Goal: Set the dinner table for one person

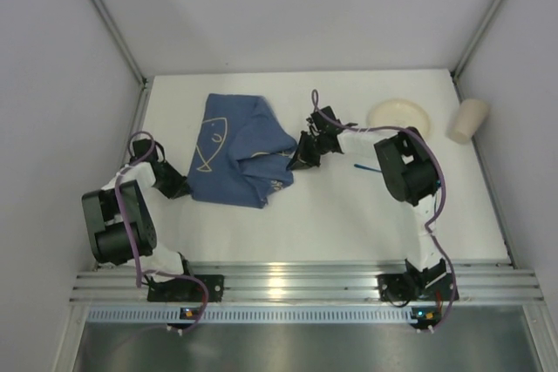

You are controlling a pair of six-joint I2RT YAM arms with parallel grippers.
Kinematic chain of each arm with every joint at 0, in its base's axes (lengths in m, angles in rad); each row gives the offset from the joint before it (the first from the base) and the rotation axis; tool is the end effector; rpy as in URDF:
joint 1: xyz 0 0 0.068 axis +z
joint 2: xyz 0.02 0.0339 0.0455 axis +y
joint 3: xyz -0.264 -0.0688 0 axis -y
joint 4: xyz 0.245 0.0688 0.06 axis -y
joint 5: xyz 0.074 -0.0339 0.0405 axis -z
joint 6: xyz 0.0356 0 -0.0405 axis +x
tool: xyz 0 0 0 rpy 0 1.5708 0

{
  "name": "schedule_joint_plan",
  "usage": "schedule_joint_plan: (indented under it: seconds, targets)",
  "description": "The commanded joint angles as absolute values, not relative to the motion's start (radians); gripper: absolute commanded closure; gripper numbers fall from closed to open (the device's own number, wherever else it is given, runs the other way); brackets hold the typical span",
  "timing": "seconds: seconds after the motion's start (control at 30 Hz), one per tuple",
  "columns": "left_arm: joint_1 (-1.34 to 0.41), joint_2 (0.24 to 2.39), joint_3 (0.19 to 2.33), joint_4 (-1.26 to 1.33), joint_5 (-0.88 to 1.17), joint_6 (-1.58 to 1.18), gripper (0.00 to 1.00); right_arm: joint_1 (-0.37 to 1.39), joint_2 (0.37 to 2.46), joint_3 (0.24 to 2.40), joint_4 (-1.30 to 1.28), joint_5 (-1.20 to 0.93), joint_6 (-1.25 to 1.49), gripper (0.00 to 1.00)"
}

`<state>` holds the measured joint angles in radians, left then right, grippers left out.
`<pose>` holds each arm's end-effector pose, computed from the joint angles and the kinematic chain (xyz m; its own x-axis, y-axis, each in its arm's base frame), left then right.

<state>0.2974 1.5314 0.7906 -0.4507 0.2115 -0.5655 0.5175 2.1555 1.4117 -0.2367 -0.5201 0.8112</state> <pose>0.2615 0.0723 0.1552 -0.6362 -0.7429 -0.2081 -0.6551 0.6626 -0.3631 0.3780 0.2355 0.1248 -0.9828 0.1646 -0.0839 0.0624 0.7231 0.6879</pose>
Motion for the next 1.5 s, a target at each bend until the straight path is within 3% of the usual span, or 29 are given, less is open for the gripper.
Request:
schedule_joint_plan:
  seconds: [0.0, 0.23, 0.6, 0.83, 1.07, 1.27, 1.37, 1.47]
  targets:
    - [0.288, 1.614, 0.755, -0.393, 0.199, -0.563, 0.97, 0.486, 2.128, 1.387, -0.304, -0.442, 0.765, 1.0]
    - [0.288, 1.652, 0.857, -0.402, 0.192, -0.587, 1.0, 0.382, 2.076, 1.41, -0.336, -0.456, 0.807, 1.0]
    - [0.29, 1.41, 0.876, -0.555, -0.072, -0.721, 1.0, 0.169, 1.717, 1.243, -0.78, -0.033, 0.822, 1.0]
    - [0.29, 1.318, 0.871, -0.744, -0.084, -0.825, 1.0, 0.189, 1.585, 1.293, -1.021, -0.074, 0.89, 1.0]
    - [0.29, 1.299, 0.877, -0.735, -0.054, -0.841, 1.0, 0.183, 1.497, 1.385, -1.285, -0.003, 0.894, 1.0]
    - [0.221, 1.279, 0.941, -0.666, -0.034, -0.836, 1.0, 0.11, 1.425, 1.37, -1.171, -0.02, 0.931, 1.0]
    - [0.224, 1.342, 0.899, -0.539, 0.042, -0.859, 1.0, 0.107, 1.575, 1.477, -1.069, -0.023, 0.931, 1.0]
    - [0.203, 1.425, 0.935, -0.457, 0.156, -0.916, 1.0, 0.1, 1.819, 1.717, -1.086, -0.057, 0.925, 1.0]
